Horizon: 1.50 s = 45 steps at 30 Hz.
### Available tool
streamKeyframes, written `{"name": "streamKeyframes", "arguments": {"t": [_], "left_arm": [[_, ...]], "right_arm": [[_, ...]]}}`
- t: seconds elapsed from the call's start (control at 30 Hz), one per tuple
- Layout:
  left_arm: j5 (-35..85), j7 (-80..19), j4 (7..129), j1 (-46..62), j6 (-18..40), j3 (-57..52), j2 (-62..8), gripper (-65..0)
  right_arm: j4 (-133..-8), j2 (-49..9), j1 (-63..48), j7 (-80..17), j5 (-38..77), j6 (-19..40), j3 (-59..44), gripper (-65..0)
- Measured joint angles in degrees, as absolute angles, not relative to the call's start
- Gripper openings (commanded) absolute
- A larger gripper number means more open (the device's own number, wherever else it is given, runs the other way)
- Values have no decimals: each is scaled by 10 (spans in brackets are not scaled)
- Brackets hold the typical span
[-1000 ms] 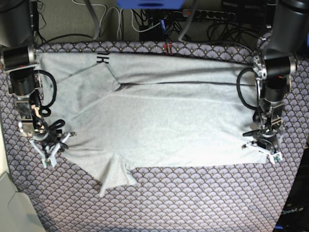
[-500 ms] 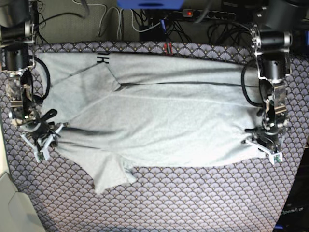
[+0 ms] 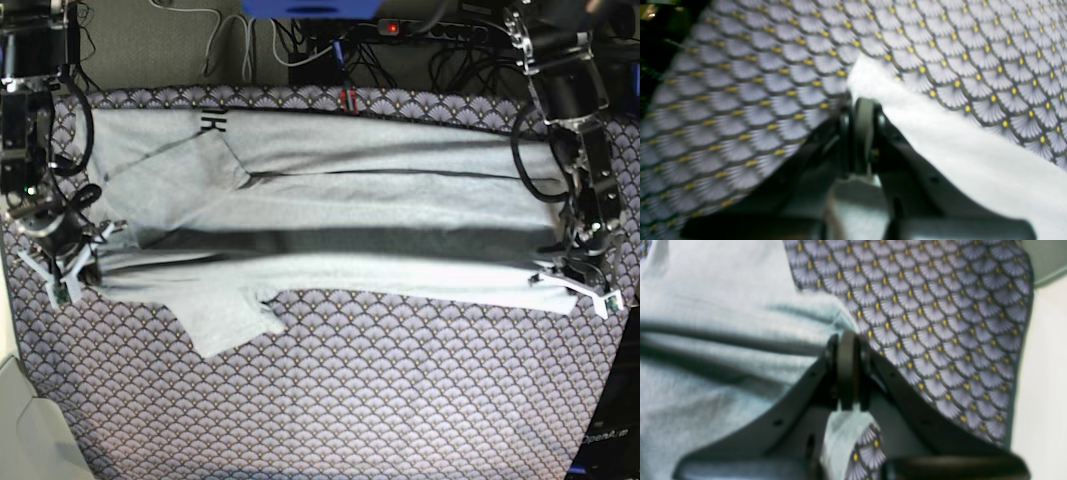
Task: Fold the T-shirt properly
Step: 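Lift the held edge and fold it over toward the arms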
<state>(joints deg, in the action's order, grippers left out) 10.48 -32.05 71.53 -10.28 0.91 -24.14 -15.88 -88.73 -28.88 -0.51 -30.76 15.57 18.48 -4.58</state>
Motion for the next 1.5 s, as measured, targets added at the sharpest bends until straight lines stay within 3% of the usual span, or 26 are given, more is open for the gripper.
{"name": "streamKeyframes", "arguments": {"t": [0.27, 0.53, 1.2, 1.33, 1.5], "left_arm": [[105, -339, 805, -31, 8, -241, -158, -646], [105, -341, 842, 34, 9, -246, -158, -646], [162, -341, 845, 65, 13, -295, -176, -647], [161, -359, 845, 64, 13, -295, -175, -647], [161, -427, 845, 62, 11, -295, -177, -645]], "right_arm": [[-986, -270, -125, -308, 156, 184, -98, -650], [-1005, -255, -197, -305, 157, 184, -101, -650], [-1005, -255, -239, -303, 161, 185, -124, -650], [-1005, -261, -249, -302, 159, 242, -130, -650], [-1003, -262, -259, -305, 157, 257, -131, -650]]}}
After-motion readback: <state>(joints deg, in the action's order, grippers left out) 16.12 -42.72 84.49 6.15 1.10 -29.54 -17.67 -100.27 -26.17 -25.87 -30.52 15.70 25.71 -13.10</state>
